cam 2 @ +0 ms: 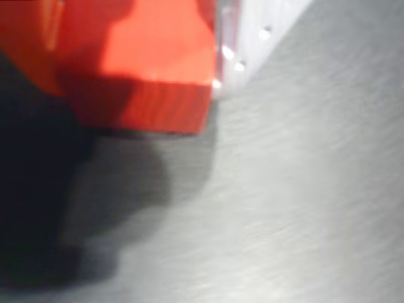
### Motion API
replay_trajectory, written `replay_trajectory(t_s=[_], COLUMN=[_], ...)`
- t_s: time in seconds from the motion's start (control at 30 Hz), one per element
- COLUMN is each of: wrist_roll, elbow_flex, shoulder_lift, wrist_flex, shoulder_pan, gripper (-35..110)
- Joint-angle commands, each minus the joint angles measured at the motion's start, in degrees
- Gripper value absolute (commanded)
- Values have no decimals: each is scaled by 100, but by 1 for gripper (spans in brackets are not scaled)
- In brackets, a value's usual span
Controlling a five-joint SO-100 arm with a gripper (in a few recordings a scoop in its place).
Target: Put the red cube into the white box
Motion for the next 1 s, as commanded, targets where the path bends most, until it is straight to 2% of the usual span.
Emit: replay_trajectory(t_s=[0.0, 0.23, 0.37, 0.53, 0.67, 0.8, 0.97], wrist_roll=[325, 1151, 1564, 2057, 2039, 1784, 949], elbow_flex=[-220, -237, -158, 1081, 2417, 3287, 3674], shoulder_lift=[185, 905, 1512, 2962, 4412, 5572, 6231], wrist_flex=[114, 1002, 1890, 2136, 2224, 2777, 3604], shoulder_pan=[18, 396, 835, 1573, 2558, 3709, 5449], gripper=[0, 0, 0, 0, 0, 0, 0])
